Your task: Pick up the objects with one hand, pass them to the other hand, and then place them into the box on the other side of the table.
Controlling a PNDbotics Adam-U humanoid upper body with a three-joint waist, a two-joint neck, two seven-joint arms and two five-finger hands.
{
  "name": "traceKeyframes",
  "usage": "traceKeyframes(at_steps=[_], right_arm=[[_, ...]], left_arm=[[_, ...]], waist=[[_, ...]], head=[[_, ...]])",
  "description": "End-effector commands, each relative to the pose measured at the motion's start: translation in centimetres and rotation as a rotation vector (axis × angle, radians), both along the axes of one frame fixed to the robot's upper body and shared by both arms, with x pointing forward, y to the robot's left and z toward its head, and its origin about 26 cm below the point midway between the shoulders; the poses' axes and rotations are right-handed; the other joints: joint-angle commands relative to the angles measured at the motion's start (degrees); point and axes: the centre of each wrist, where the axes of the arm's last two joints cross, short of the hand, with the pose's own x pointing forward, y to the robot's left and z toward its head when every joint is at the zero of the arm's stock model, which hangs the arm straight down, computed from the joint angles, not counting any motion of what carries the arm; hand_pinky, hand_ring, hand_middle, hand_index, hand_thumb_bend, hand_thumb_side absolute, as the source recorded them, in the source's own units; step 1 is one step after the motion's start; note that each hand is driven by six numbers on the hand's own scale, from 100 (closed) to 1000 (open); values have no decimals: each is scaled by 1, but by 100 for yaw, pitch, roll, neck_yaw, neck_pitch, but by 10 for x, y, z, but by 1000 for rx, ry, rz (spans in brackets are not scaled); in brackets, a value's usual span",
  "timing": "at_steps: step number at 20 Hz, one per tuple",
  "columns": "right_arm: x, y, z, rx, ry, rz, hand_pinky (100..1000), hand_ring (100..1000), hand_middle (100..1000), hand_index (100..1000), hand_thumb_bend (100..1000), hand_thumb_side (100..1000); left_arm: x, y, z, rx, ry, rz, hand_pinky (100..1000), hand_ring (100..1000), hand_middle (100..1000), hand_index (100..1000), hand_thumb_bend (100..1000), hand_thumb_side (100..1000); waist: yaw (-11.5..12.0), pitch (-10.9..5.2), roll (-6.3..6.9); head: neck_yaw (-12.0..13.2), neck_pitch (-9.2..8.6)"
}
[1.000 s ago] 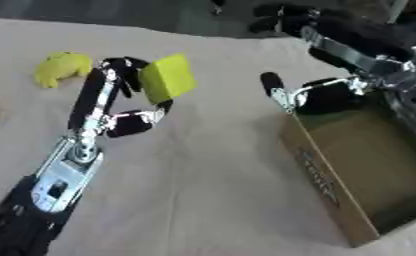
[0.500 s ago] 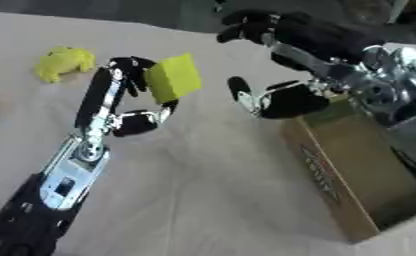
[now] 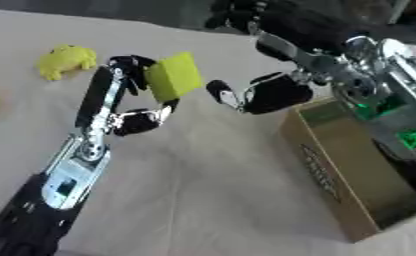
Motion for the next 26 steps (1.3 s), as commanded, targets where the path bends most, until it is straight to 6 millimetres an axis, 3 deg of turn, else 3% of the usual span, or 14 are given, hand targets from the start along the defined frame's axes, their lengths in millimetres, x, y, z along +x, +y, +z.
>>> traceKeyframes(at_steps=[1, 2, 3, 11, 17, 26], right_arm=[[-3, 4, 8, -7, -40, 8, 964, 935, 978, 942, 277, 588], [-3, 5, 8, -11, -44, 11, 965, 936, 975, 941, 281, 609], [-3, 6, 8, -17, -47, 13, 965, 935, 972, 939, 215, 605], [8, 13, -1, -47, -24, 38, 963, 934, 983, 951, 235, 592], [10, 12, -4, -94, 25, 86, 973, 948, 1000, 976, 258, 671], [11, 10, -5, -131, -9, 90, 967, 946, 985, 961, 289, 682]], left_arm=[[-1, -7, 11, -17, -36, -23, 388, 434, 402, 475, 276, 100], [-1, -8, 12, -20, -37, -28, 387, 433, 402, 474, 273, 100], [-1, -8, 12, -23, -38, -31, 386, 433, 401, 474, 272, 100], [-1, -14, 13, -13, -57, -75, 384, 432, 400, 473, 262, 100], [2, -12, 8, -5, -55, -82, 381, 430, 399, 474, 257, 100], [2, -12, 10, -14, -65, -106, 384, 429, 398, 473, 242, 100]], waist=[[15, -127, 8], [22, -127, 3], [29, -127, 0], [86, -120, -16], [90, -120, -35], [93, -117, -34]], head=[[-66, -16], [-75, -23], [-80, -30], [-134, -68], [-116, -42], [-95, -54]])
